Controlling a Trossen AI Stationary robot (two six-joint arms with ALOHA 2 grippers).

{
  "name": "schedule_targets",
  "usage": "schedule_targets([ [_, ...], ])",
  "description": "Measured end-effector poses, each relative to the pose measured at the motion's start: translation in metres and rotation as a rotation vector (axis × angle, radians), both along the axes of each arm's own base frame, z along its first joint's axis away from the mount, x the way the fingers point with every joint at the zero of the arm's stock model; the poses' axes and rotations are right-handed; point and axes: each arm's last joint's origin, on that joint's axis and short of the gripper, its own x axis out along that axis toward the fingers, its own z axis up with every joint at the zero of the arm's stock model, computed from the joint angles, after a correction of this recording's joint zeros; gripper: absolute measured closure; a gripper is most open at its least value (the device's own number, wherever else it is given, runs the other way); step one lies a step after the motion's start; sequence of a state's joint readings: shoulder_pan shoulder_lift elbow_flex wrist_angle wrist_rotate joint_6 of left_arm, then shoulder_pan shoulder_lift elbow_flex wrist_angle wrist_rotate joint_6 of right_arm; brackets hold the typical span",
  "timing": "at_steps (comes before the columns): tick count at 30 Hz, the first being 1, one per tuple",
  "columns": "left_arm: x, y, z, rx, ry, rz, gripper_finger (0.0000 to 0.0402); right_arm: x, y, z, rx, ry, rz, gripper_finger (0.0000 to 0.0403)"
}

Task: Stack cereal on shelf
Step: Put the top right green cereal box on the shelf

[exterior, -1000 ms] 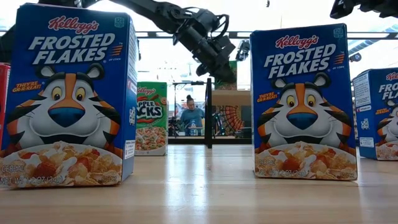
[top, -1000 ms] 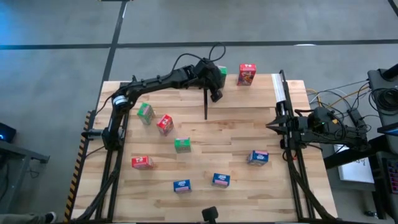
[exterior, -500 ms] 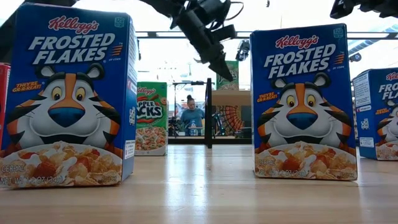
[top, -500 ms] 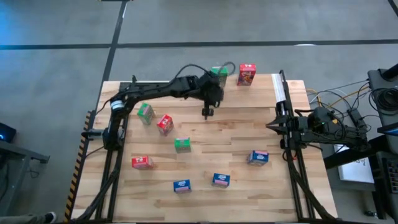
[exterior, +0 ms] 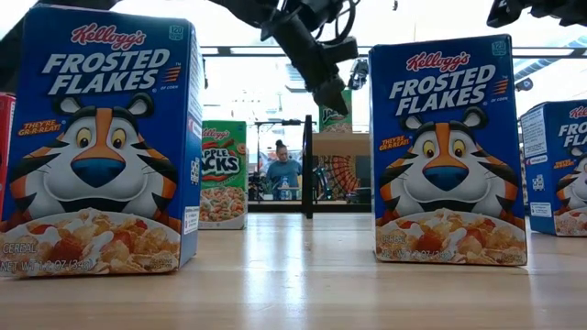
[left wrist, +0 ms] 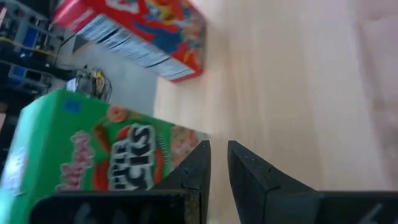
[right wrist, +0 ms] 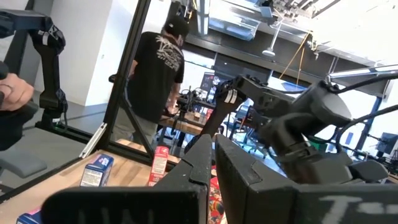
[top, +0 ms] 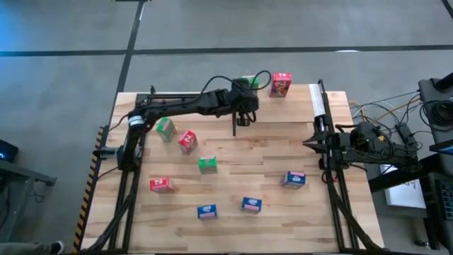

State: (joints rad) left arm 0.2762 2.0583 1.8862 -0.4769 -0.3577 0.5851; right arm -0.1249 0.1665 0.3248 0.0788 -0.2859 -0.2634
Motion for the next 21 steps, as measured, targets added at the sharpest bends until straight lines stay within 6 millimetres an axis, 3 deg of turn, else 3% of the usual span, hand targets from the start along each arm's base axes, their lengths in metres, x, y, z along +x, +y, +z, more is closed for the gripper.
schedule_targets([
  [11,-0.005,0.022,-0.004,-0.022,-0.055,0.076,0.0364,0.000,0.000,0.000,0.000,0.000,0.000,0.0390],
  [21,-0.004,0.025,-0.020,-0.022,-0.052,0.081,0.0364,0.000,0.000,0.000,-0.002,0.000,-0.001,0.0390],
])
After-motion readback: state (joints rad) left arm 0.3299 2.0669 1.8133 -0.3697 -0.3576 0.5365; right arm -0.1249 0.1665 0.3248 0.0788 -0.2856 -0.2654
